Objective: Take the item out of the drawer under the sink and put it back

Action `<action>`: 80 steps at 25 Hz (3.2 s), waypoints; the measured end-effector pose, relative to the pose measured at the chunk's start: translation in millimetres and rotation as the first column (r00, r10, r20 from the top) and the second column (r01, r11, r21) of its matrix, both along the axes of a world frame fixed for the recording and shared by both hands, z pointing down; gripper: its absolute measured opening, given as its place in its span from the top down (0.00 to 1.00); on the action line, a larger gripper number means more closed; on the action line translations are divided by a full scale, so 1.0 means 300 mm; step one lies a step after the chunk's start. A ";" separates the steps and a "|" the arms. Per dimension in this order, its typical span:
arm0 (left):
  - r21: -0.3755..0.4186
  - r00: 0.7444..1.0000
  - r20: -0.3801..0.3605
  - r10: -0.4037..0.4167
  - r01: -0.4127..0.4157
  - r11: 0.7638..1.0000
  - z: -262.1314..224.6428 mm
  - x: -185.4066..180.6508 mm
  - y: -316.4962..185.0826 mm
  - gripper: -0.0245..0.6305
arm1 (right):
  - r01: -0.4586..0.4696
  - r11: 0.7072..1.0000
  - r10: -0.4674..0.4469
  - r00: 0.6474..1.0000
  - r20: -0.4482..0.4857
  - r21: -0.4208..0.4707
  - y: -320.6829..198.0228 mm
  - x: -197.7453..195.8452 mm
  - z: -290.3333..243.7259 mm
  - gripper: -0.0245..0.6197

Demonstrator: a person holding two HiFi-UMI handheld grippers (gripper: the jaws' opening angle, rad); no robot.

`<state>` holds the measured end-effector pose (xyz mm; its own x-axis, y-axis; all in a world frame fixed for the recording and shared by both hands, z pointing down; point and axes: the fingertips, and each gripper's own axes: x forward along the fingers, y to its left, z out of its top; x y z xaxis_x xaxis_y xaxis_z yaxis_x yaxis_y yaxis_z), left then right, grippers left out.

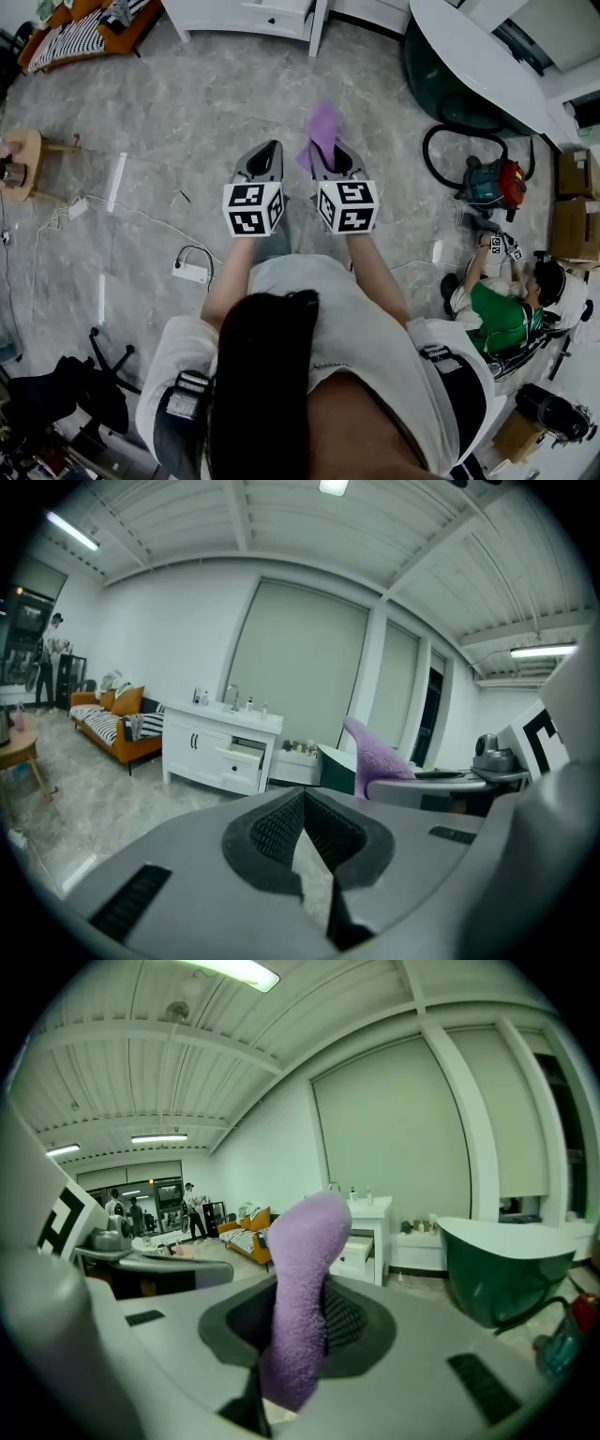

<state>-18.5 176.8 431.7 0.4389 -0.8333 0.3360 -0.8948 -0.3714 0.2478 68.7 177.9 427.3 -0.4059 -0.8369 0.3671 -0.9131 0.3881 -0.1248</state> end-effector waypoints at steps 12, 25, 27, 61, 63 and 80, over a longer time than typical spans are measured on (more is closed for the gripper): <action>-0.009 1.000 0.009 0.006 -0.005 1.000 -0.018 -0.135 -0.414 0.96 | -0.003 0.999 0.003 1.000 0.000 -0.032 -0.403 -0.129 0.005 0.80; -0.018 0.999 -0.005 0.036 -0.036 0.999 0.000 -0.265 -0.744 0.96 | -0.032 0.998 0.031 0.999 -0.016 -0.053 -0.717 -0.262 0.024 0.80; -0.018 0.999 -0.009 0.045 -0.045 0.999 -0.001 -0.276 -0.790 0.96 | -0.051 0.998 0.050 0.999 -0.015 -0.049 -0.758 -0.266 0.019 0.80; -0.038 0.999 0.035 0.025 -0.023 0.999 0.049 -0.155 -1.402 0.96 | -0.058 0.996 0.060 0.998 0.029 -0.074 -1.389 -0.105 0.066 0.80; -0.044 0.999 0.033 0.017 -0.016 0.999 0.055 -0.130 -1.459 0.96 | -0.047 0.996 0.049 0.998 0.025 -0.081 -1.449 -0.085 0.076 0.80; -0.092 0.997 0.041 -0.067 0.071 0.993 0.085 0.046 -1.822 0.96 | 0.043 0.990 -0.039 0.999 0.029 -0.134 -1.838 0.083 0.112 0.80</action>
